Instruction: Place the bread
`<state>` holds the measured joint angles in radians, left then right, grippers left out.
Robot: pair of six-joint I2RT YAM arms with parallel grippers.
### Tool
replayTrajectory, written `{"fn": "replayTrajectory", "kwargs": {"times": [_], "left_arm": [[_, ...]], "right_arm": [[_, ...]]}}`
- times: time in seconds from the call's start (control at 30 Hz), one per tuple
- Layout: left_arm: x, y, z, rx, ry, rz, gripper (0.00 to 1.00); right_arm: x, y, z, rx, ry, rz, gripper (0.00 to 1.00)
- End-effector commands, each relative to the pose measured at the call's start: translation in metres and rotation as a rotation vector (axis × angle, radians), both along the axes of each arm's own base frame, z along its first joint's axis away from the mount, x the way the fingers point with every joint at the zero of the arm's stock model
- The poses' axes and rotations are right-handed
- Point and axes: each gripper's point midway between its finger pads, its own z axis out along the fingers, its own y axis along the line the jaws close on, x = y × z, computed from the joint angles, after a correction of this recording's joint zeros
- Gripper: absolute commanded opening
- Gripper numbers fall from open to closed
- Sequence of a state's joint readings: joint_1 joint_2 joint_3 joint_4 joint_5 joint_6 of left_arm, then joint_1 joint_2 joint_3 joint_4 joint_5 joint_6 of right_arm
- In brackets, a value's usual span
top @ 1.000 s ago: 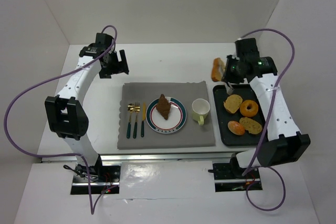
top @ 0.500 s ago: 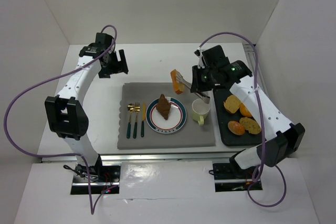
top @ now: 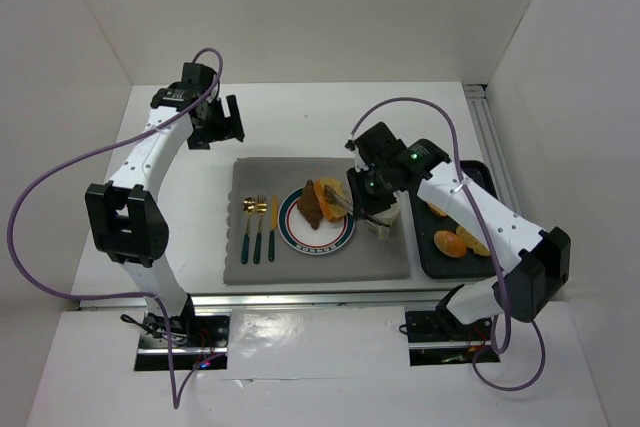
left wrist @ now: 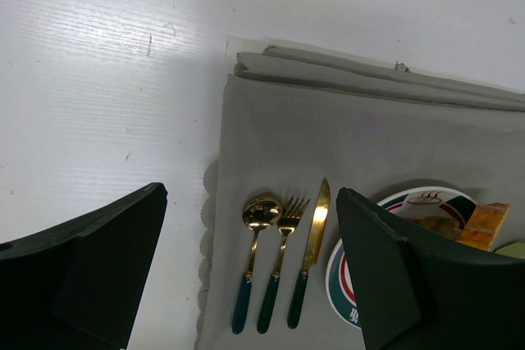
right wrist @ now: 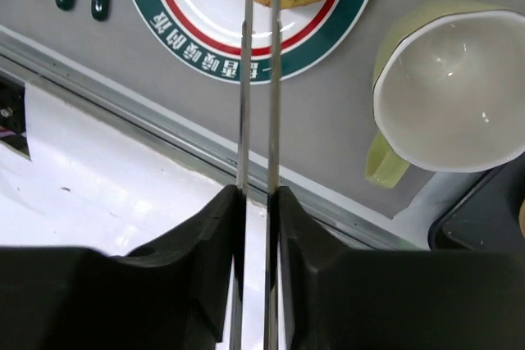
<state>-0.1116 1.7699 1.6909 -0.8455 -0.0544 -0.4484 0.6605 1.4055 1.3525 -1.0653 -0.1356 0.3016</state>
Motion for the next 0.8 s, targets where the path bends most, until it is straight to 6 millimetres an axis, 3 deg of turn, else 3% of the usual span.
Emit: {"fn": "replayTrajectory", "kwargs": {"times": [0.0,0.13,0.4,0.43,0.63,0.77], "left_arm": [[0.006,0.001,0.018,-0.012,-0.045,0.006,0.98],[0.007,-0.008,0.017,-0.036,-0.042,-0.008,0.98],[0.014,-0.02,0.011,-0.049,-0.028,-0.027,0.98],[0.013,-0.024,0.011,-0.049,-0.027,-0.036,0.98],[0.015,-0.024,0.01,-0.049,-0.027,-0.036,0.98],[0.015,-0.018,0.014,-0.019,-0.042,-0.026,0.98]], "right_arm": [[-0.014,0.001,0.007,0.025,0.0,0.007,0.33],[-0.013,0.003,0.02,0.031,-0.024,0.011,0.5],[-0.002,0.003,0.052,0.013,-0.075,0.032,0.5],[0.005,0.002,0.064,0.016,-0.117,0.018,0.5],[0.039,0.0,0.082,0.003,-0.222,-0.017,0.49],[0.09,-0.006,0.091,0.022,-0.355,-0.131,0.46]]}}
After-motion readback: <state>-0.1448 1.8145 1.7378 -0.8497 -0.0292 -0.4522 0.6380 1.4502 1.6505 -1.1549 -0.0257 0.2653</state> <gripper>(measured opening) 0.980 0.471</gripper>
